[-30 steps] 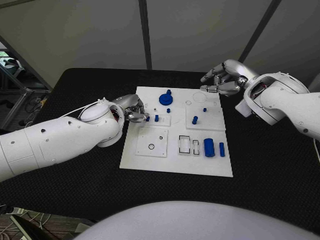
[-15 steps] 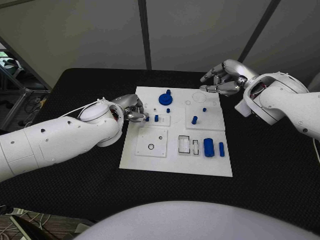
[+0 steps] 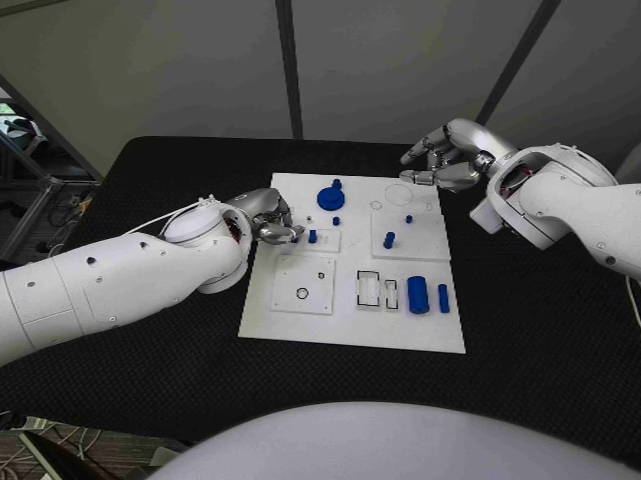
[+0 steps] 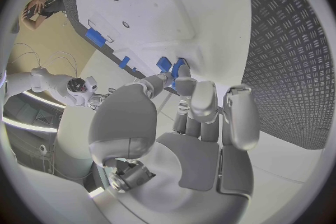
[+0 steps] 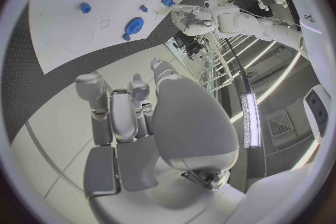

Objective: Assemble the parts on the task board

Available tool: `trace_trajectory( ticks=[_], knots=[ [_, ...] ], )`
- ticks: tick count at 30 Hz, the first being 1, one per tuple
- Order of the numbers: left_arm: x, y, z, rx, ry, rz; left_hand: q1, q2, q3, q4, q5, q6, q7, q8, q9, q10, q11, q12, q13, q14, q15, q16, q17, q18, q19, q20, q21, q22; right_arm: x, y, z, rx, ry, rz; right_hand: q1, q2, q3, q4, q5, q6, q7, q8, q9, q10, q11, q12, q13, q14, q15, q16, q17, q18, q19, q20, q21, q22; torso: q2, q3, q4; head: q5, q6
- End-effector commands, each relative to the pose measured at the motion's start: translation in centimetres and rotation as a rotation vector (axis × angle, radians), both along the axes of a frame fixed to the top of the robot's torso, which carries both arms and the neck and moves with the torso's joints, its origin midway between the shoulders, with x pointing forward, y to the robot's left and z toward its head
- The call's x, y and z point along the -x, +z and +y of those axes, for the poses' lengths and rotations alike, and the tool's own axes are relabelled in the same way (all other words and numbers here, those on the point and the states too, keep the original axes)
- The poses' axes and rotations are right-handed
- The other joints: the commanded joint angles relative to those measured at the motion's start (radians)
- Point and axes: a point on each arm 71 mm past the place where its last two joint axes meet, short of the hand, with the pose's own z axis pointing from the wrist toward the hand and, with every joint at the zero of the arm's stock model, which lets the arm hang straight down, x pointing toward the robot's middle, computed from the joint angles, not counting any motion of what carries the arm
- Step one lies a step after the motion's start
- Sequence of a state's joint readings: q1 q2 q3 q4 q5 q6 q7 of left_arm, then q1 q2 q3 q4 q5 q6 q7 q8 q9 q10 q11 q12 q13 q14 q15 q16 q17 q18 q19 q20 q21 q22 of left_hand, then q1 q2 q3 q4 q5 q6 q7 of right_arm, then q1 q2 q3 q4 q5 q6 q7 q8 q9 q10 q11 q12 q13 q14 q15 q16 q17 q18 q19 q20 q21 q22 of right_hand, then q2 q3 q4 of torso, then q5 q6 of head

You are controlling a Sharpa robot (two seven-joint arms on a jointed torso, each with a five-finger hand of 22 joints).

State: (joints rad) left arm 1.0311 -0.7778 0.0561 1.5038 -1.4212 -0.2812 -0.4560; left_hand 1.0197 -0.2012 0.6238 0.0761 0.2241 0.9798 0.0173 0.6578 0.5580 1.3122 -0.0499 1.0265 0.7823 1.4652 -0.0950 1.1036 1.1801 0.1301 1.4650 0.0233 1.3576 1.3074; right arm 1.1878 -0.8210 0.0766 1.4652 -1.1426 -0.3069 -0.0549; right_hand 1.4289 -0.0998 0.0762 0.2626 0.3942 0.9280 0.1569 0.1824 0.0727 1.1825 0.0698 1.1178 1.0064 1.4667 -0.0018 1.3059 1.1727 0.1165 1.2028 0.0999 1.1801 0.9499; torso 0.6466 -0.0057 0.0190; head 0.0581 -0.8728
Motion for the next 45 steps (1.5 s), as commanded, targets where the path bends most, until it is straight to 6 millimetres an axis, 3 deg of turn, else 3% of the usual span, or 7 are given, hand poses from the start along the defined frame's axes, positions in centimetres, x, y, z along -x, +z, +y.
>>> trace_trajectory(
  ticks=[1,14,28,45],
  knots=[
    [0.2,-0.5,0.0,-0.011,-0.009,0.032,-0.007,0.002,-0.013,0.005,-0.002,0.010,-0.002,-0.005,-0.002,0.004,0.000,0.007,0.002,0.020,-0.003,0.006,0.001,-0.080,0.009,-0.008,0.001,0.158,0.0,0.1,0.1,-0.002,0.008,-0.003,-0.006,0.007,0.000,0.003,0.007,-0.002,-0.003,0.004,-0.001,-0.006,-0.004,-0.002,-0.001,0.026,-0.010,-0.006,0.000,0.010,-0.002,-0.001,-0.006,-0.001,0.000,-0.0001,0.0001,-0.002,0.000],
    [0.0,-0.6,0.4,-0.018,0.003,0.035,-0.007,0.006,-0.037,0.019,-0.001,0.014,-0.003,-0.008,-0.005,0.004,0.000,0.007,0.003,0.020,-0.003,0.005,0.001,-0.080,0.009,-0.008,0.000,0.158,0.0,0.1,-0.1,-0.002,0.005,-0.002,-0.005,0.007,0.000,0.003,0.007,-0.002,-0.003,0.004,-0.001,-0.006,-0.004,-0.002,-0.001,0.026,-0.010,-0.006,0.000,0.010,-0.002,-0.001,-0.007,-0.002,-0.001,-0.0008,0.0005,-0.003,0.000],
    [-0.1,-0.2,0.7,-0.007,0.013,0.017,-0.031,0.023,-0.130,0.089,0.001,0.024,0.000,-0.018,-0.014,0.005,0.002,0.011,0.008,0.020,-0.001,0.005,0.001,-0.081,0.011,-0.007,-0.001,0.162,0.0,0.1,-0.2,0.000,0.001,-0.002,-0.005,0.007,0.001,0.003,0.008,-0.002,-0.003,0.004,-0.001,-0.007,-0.004,-0.003,-0.002,0.026,-0.010,-0.007,-0.002,0.010,-0.002,-0.001,-0.007,-0.003,0.000,-0.0011,0.0008,-0.002,0.000],
    [-0.4,0.9,0.6,0.071,0.028,-0.042,-0.034,0.032,-0.178,0.124,0.002,0.023,0.003,-0.025,-0.018,-0.004,0.004,0.001,-0.005,0.020,0.000,0.005,0.001,-0.079,0.008,-0.006,-0.011,0.160,0.0,0.1,-0.3,0.000,-0.001,-0.003,-0.005,0.007,0.001,0.003,0.008,-0.002,-0.003,0.004,-0.001,-0.007,-0.004,-0.003,-0.002,0.026,-0.010,-0.007,-0.002,0.010,-0.002,-0.001,-0.007,-0.003,0.000,-0.0012,0.0003,-0.004,0.000]
  ],
)
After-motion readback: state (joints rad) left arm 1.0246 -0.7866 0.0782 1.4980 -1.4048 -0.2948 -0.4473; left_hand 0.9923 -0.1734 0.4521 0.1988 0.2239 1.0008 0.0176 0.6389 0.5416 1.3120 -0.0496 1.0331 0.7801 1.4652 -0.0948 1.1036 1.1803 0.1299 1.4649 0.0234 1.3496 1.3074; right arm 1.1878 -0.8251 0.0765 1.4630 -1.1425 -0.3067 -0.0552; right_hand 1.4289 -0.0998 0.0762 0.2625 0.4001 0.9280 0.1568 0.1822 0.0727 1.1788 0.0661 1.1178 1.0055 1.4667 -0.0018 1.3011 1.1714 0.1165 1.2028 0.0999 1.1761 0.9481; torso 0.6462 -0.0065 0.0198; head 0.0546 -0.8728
